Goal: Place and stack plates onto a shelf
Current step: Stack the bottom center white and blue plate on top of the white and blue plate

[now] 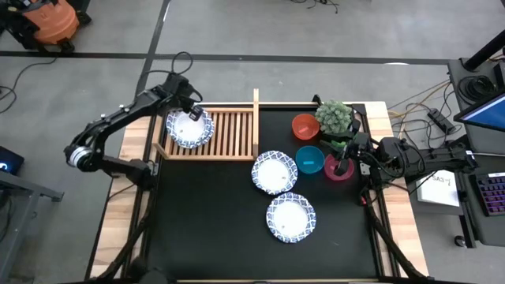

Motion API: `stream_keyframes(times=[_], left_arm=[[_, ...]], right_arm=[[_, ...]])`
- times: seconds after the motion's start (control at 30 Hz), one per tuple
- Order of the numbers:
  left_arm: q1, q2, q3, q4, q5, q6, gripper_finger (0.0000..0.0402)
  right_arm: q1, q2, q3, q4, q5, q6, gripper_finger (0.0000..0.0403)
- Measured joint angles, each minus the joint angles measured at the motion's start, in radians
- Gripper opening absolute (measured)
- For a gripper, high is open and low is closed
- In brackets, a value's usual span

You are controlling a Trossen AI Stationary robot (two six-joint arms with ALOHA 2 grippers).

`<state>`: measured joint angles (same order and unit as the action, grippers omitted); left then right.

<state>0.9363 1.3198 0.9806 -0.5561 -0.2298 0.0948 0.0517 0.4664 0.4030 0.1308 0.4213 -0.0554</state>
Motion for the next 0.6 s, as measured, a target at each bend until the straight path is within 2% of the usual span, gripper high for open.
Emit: stream_keyframes(times=[0.13, 0.33, 0.6], left_arm=[[0.002, 0.081, 0.000, 0.007, -0.066, 0.017, 0.0026], [0.001, 0.181, 0.000, 0.006, -0.076, 0.018, 0.0011], [0.001, 0.174, -0.001, 0.008, -0.075, 0.039, 0.0001]], right_arm=[[0.000, 0.000, 0.000, -0.001, 0.000, -0.001, 0.0125], [0.000, 0.000, 0.000, -0.014, 0.000, -0.007, 0.0125], [0.000, 0.000, 0.000, -0.020, 0.000, -0.007, 0.0125]])
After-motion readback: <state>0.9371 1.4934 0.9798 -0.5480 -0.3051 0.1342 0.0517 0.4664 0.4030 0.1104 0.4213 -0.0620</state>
